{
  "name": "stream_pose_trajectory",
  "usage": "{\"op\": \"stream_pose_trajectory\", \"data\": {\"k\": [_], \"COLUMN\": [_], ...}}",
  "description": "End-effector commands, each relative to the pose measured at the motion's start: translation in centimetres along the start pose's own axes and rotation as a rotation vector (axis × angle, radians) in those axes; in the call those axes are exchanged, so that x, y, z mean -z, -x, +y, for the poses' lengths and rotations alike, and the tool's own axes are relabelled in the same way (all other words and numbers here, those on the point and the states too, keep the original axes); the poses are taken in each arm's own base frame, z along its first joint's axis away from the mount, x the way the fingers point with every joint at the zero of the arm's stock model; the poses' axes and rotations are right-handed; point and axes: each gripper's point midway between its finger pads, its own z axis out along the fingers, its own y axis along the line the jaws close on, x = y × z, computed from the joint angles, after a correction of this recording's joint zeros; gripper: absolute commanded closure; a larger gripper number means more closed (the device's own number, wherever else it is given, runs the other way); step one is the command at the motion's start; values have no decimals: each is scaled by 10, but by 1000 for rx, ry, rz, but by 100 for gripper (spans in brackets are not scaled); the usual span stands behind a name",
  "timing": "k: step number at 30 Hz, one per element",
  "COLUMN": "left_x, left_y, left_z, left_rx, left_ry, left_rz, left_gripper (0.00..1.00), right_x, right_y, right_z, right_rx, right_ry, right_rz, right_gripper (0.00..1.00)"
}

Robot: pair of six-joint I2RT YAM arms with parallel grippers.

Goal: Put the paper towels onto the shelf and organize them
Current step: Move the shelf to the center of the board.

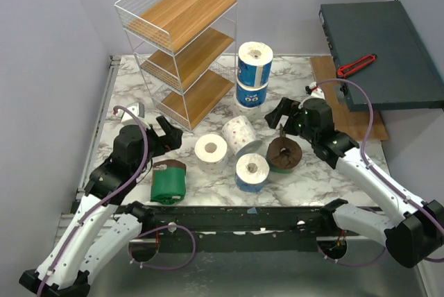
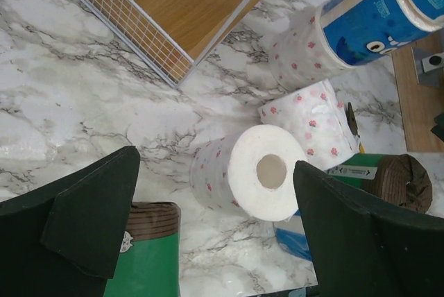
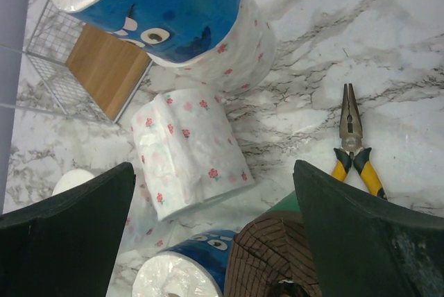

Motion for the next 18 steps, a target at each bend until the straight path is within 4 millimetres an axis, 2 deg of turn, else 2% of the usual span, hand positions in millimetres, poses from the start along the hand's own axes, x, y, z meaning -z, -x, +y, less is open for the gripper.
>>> {"op": "stream_pose_trajectory", "data": {"k": [1,8,10,13,18], "left_x": [10,35,39,44,43], "left_y": [18,57,65,76,94], "left_z": [0,-9,-8,-9,-20], "left_rx": [9,-6,-9,-13,-59], "left_ry": [-14,-70,-73,-81,-96], "left_rz": [-101,-265,-311,-372,-417], "left_gripper": [1,2,2,2,8], "right_x": [0,-8,-4,5,17], "right_y": [3,-21,-20,-21,-17], "right_z": [-1,13,14,29,37], "right_rx": [-19,-91,-82,-23,33], "right_ry": [-36,83,106,193,242], "right_rz": [-6,43,29,56,60], "right_gripper": [0,0,0,0,0]}}
